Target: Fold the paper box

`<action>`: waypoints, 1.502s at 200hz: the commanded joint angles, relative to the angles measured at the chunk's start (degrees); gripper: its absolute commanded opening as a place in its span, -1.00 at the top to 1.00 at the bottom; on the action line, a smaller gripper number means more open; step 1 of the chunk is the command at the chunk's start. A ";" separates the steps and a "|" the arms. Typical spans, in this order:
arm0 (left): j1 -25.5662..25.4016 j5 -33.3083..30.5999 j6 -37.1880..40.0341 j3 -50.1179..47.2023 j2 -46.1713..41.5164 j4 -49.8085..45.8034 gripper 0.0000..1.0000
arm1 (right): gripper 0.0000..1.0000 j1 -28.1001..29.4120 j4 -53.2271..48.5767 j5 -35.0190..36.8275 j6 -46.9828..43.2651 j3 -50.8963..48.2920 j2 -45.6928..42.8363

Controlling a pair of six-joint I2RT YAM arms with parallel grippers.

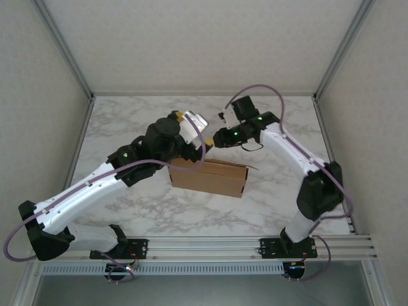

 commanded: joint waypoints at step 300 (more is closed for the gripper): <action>3.95 8.40 -49.88 -6.33 6.11 7.47 -0.99 | 1.00 8.65 1.53 11.91 13.09 -25.00 -28.61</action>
